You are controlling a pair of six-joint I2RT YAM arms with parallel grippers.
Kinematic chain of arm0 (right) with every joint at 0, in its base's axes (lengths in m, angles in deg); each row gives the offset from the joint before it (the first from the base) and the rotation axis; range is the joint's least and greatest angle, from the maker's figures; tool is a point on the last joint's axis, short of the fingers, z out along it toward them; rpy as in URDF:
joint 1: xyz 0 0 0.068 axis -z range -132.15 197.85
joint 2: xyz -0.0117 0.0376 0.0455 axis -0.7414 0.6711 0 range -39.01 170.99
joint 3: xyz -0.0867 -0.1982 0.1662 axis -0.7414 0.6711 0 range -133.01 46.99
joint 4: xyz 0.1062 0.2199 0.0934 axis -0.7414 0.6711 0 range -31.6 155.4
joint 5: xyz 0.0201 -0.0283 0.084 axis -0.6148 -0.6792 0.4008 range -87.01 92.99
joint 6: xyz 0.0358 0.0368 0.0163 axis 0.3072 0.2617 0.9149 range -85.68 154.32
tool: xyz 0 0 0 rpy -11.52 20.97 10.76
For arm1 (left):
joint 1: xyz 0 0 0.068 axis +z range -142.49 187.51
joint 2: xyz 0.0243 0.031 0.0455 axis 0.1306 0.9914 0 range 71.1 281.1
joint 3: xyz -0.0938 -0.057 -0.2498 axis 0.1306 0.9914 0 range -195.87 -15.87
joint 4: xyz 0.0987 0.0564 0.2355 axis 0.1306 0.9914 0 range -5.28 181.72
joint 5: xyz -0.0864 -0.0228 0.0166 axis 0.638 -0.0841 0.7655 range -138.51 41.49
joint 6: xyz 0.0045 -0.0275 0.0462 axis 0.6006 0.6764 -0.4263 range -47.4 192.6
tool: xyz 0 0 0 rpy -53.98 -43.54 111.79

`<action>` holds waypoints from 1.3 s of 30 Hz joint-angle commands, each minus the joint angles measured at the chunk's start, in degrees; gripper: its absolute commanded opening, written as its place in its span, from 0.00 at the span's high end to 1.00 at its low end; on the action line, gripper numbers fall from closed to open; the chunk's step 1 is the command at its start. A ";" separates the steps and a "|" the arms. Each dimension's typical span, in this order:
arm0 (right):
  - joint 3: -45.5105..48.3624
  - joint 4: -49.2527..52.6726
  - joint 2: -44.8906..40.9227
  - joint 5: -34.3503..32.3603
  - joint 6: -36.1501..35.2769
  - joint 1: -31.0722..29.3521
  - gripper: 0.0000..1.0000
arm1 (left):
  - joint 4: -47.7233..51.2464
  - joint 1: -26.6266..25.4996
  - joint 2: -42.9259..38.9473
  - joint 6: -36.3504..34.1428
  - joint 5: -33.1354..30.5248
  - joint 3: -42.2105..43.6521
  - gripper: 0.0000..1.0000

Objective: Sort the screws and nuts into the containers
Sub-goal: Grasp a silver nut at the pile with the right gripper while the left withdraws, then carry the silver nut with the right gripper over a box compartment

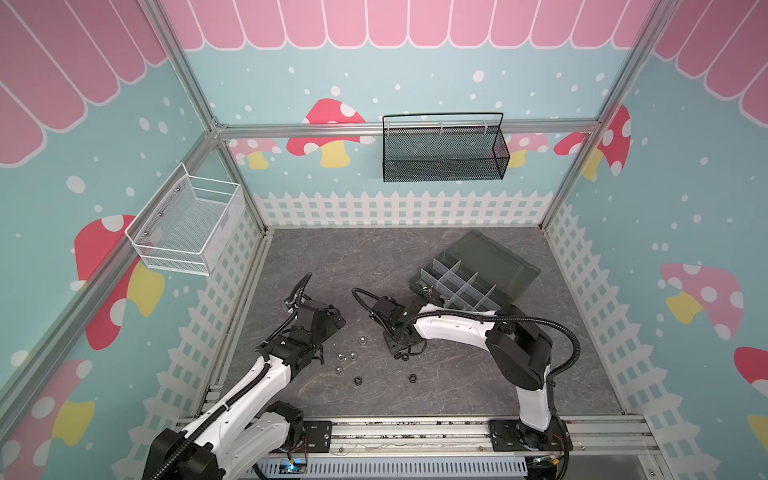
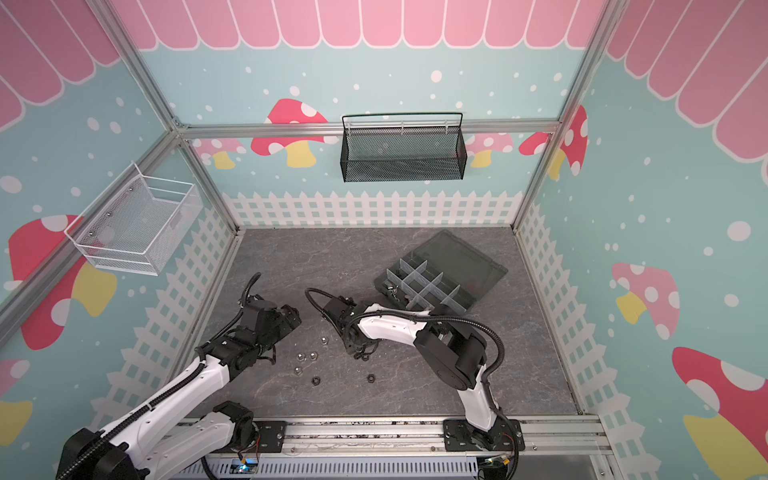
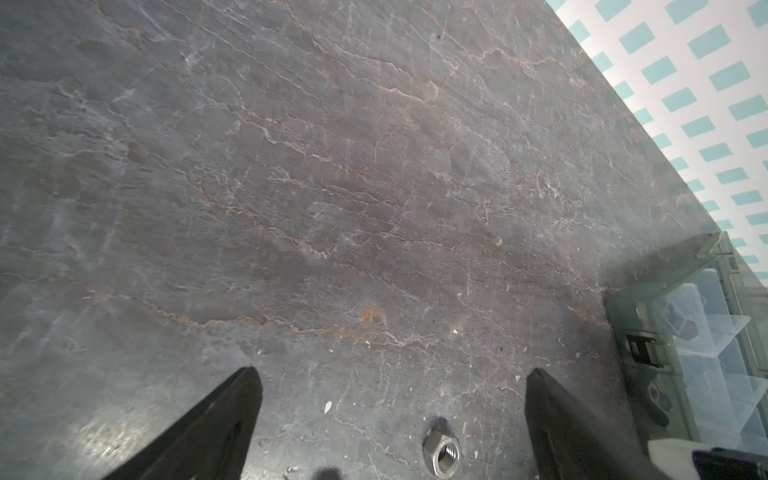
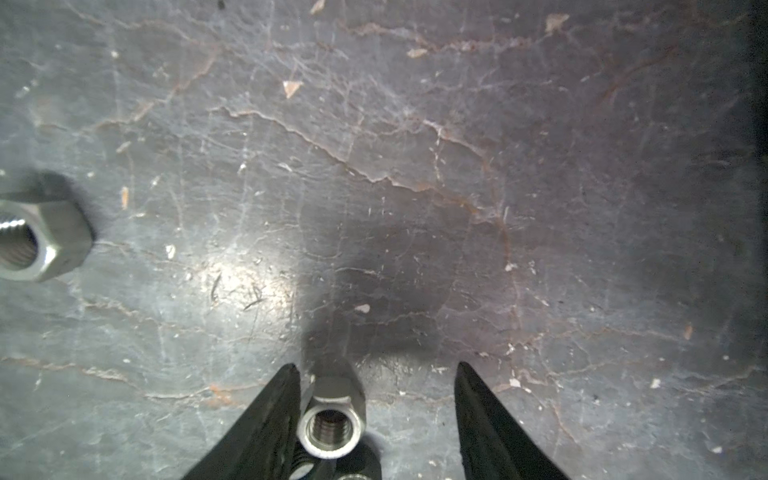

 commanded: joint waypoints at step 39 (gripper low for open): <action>0.72 -1.21 -3.37 0.08 1.67 -1.53 0.89 | 0.15 1.88 0.65 2.40 1.82 1.17 0.00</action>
